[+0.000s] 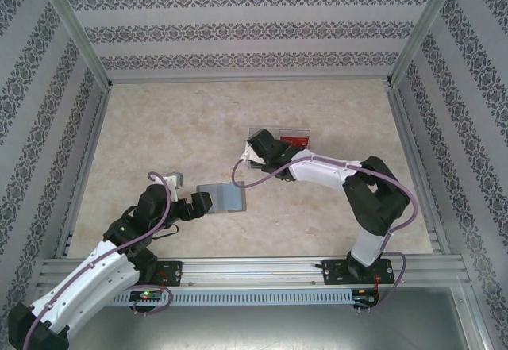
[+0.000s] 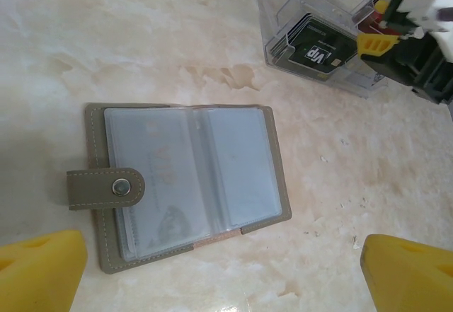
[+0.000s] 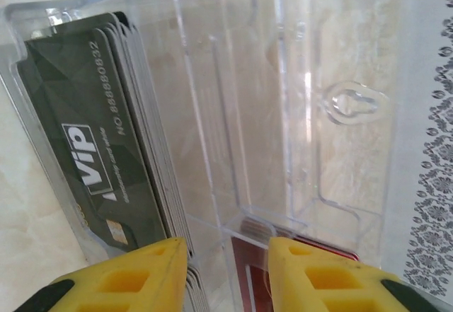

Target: Take the credit cards out of the card holder

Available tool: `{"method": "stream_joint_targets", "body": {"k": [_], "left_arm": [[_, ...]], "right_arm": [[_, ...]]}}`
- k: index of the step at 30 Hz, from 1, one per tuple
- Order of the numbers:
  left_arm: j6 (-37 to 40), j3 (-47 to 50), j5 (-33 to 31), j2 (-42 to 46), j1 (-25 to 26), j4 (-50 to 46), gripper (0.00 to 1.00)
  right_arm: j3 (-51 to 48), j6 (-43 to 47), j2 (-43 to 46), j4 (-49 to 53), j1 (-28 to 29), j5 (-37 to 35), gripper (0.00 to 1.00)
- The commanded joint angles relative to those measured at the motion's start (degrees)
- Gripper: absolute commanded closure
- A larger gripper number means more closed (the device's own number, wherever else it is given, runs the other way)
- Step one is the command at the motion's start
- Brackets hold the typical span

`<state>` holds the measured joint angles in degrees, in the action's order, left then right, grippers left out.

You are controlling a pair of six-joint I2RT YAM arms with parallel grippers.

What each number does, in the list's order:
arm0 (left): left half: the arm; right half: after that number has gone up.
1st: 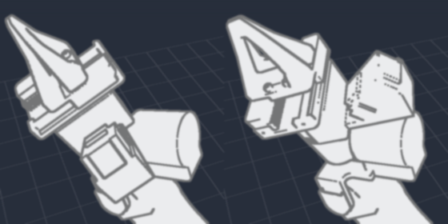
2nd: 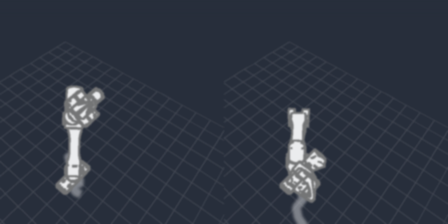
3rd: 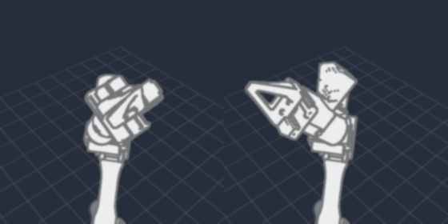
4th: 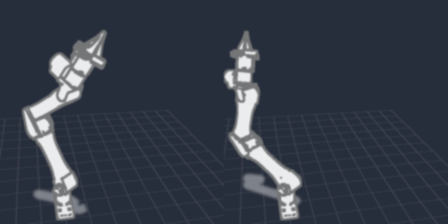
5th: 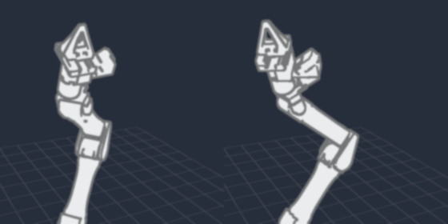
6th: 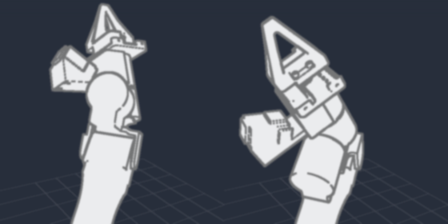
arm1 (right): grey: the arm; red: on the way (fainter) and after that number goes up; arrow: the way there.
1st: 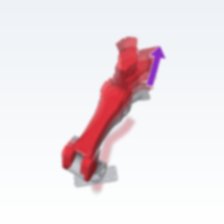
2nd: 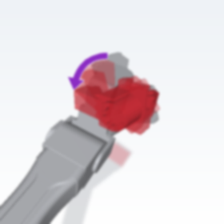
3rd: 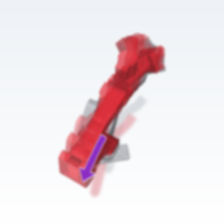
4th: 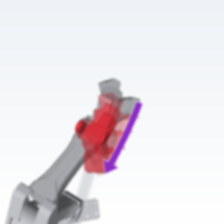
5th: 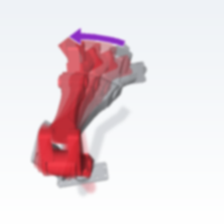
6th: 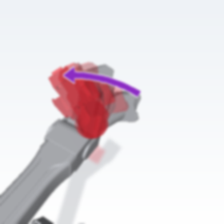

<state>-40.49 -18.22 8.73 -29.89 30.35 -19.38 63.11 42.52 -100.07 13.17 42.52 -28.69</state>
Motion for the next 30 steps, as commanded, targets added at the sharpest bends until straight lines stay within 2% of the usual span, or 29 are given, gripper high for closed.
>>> {"method": "stream_joint_targets", "body": {"k": [1,5,11,13,16,21,30], "left_arm": [[0.80,0.78,-1.25,0.44,-0.46,-1.09,0.00],[0.95,0.90,-1.70,-0.14,-0.45,-0.85,0.00],[0.15,1.10,-0.91,-3.46,-0.40,1.32,0.00],[-0.59,0.86,-0.22,-5.21,-0.43,2.16,0.01],[-1.75,0.60,0.49,-7.84,-0.38,3.34,0.05],[-3.00,-0.27,1.34,-13.00,-0.42,5.50,0.12],[-4.39,-2.71,3.81,-22.12,-0.40,10.48,0.18]], "right_arm": [[-1.73,-6.03,6.06,-0.60,0.58,-0.58,0.63],[-3.65,-17.50,13.14,0.18,1.98,4.04,0.63],[-5.57,-42.91,21.40,2.58,4.31,14.03,0.65],[-8.10,-50.72,23.30,1.00,4.86,19.05,0.67],[-12.70,-58.03,24.65,-3.79,6.76,22.78,0.71],[-16.96,-66.25,21.71,-9.88,10.01,26.49,0.78],[-17.33,-70.81,11.31,-14.09,11.78,27.87,0.91]]}}
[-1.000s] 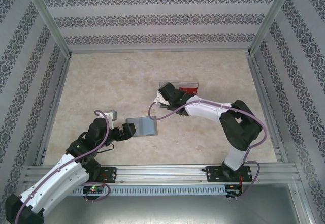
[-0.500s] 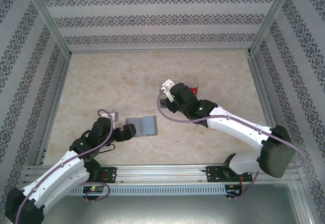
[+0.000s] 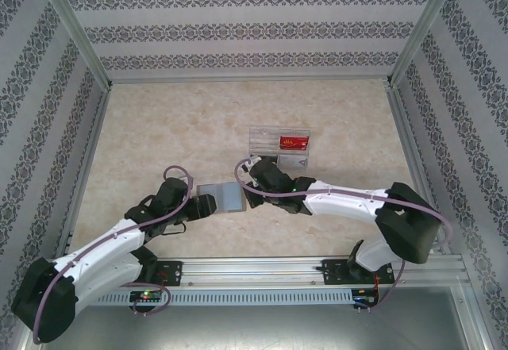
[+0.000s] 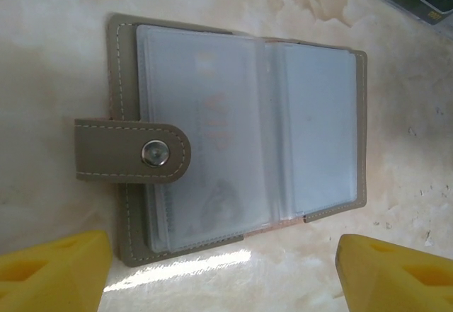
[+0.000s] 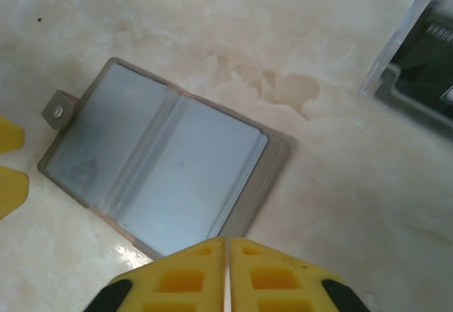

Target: Take the credit cards out of the card holder

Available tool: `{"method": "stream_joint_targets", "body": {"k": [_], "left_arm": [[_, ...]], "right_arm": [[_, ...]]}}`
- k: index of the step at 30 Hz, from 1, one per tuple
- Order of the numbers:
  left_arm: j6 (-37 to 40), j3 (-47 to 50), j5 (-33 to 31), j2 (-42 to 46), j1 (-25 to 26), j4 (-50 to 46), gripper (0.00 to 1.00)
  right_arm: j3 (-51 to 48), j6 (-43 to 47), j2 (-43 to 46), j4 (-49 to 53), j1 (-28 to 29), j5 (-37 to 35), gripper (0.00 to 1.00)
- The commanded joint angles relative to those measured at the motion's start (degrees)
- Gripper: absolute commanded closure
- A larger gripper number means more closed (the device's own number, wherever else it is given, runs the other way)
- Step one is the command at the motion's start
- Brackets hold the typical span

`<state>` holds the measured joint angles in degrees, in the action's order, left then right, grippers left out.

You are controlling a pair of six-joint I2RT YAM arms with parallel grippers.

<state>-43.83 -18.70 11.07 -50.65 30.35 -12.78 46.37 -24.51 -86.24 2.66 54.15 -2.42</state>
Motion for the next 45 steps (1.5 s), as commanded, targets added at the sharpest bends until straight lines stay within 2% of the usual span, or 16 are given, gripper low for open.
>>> {"method": "stream_joint_targets", "body": {"k": [1,16,25,37,45], "left_arm": [[-1.06,-2.54,1.85,-2.16,-0.46,4.25,0.18],[-0.91,-4.23,0.81,-8.93,-0.40,4.95,0.17],[-0.65,-4.39,2.29,-11.03,-0.39,6.65,0.17],[-0.85,-4.55,1.45,-7.88,-0.41,4.94,0.17],[-0.89,-4.11,2.55,-10.47,-0.45,6.98,0.17]], "right_arm": [[-0.26,-3.91,-3.82,-3.85,0.14,2.29,0.92],[0.91,-6.79,-12.92,-6.69,-0.01,3.11,0.93],[0.61,-7.22,-13.79,-6.96,-0.01,3.64,0.92],[1.14,-7.66,-14.49,-6.87,-0.01,4.78,0.92],[1.17,-7.93,-14.65,-6.87,0.04,5.05,0.92]]}}
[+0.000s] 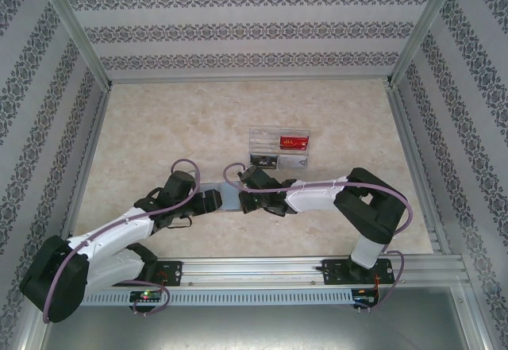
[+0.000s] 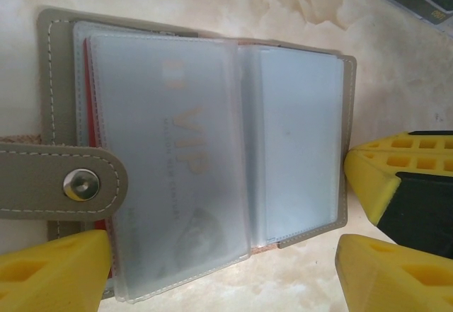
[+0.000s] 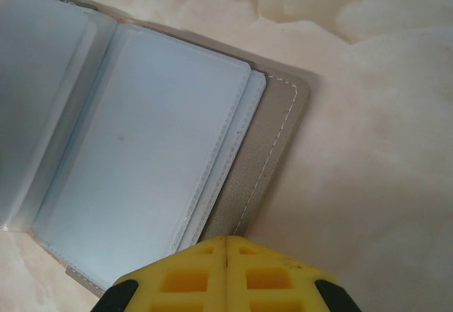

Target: Take the credit cards out of the card holder

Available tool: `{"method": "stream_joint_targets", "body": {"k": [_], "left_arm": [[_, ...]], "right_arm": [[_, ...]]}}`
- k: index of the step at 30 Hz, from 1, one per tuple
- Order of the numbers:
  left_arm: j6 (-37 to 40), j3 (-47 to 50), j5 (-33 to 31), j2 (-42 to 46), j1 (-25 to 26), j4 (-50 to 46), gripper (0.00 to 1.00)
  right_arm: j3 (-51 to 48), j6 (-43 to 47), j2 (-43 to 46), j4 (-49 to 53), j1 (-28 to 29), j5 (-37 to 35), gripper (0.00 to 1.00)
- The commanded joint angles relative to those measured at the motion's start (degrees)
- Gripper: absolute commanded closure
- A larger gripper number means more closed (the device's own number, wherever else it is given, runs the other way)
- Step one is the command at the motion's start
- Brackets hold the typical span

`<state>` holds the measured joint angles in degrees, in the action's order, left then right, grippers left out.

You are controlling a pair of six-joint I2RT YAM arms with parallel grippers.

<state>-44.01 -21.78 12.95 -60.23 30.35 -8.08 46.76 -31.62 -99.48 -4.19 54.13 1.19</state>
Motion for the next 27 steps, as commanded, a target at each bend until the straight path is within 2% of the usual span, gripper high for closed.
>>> {"method": "stream_joint_targets", "body": {"k": [1,19,27], "left_arm": [[-0.89,-0.92,1.06,-1.12,-0.40,2.84,0.17],[-1.35,-0.34,4.07,-1.74,-0.27,6.36,0.17],[-0.46,-0.72,3.57,-0.23,-0.33,4.16,0.01]], "right_arm": [[0.77,-0.86,-1.42,-0.03,0.10,1.44,0.92],[0.74,-1.30,-1.61,-0.03,0.06,1.55,0.91],[0.24,-1.52,-0.04,0.14,0.10,0.19,0.86]]}}
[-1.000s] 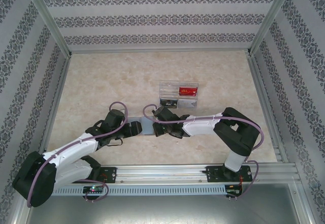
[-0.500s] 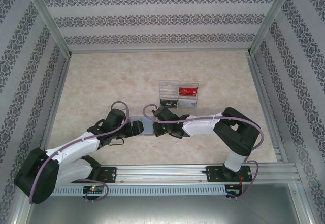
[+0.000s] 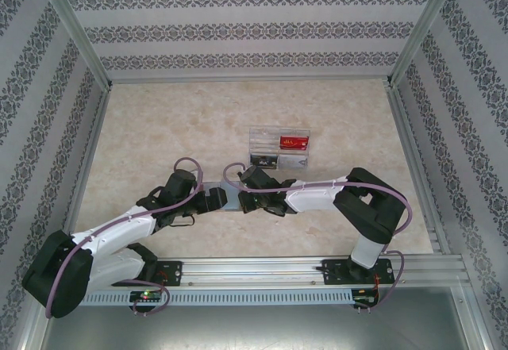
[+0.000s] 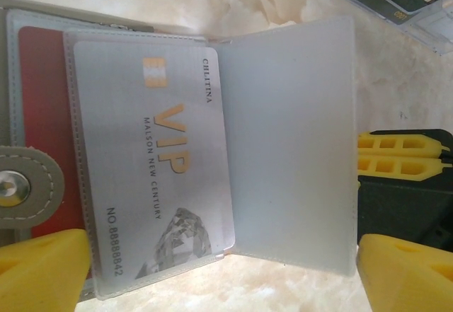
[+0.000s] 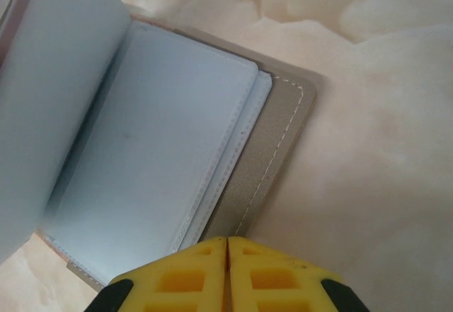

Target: Take the credit cards out of the card holder

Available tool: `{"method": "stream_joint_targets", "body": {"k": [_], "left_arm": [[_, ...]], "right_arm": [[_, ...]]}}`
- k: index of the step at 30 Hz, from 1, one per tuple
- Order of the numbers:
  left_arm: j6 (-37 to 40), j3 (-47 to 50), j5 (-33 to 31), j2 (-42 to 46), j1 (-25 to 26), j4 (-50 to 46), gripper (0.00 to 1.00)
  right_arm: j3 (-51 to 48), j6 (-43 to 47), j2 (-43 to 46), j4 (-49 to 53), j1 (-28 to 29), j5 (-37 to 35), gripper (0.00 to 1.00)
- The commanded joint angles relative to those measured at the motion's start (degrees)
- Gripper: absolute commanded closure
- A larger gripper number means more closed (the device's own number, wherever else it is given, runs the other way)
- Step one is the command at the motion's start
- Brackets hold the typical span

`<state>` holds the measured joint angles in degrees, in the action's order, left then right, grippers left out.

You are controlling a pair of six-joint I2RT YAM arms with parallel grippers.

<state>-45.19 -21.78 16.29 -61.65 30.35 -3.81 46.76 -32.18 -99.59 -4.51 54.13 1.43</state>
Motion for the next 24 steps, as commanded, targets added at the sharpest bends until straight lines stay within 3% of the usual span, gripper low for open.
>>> {"method": "stream_joint_targets", "body": {"k": [1,2,12,24], "left_arm": [[0.80,-0.80,0.14,1.75,-0.22,-0.52,0.00],[0.97,-0.89,0.06,2.41,-0.26,-1.02,0.00],[3.01,-2.64,-4.07,6.03,-0.29,-7.19,0.01],[4.71,-2.17,-7.67,2.88,-2.83,-7.78,0.39]], "right_arm": [[0.16,-1.03,0.55,0.68,0.03,-0.58,0.83],[0.08,-1.04,1.15,0.98,0.01,-1.25,0.79],[0.09,-3.09,7.13,0.86,-0.60,-0.69,0.76],[6.95,-13.16,-1.28,-6.41,-0.38,10.76,0.75]]}}
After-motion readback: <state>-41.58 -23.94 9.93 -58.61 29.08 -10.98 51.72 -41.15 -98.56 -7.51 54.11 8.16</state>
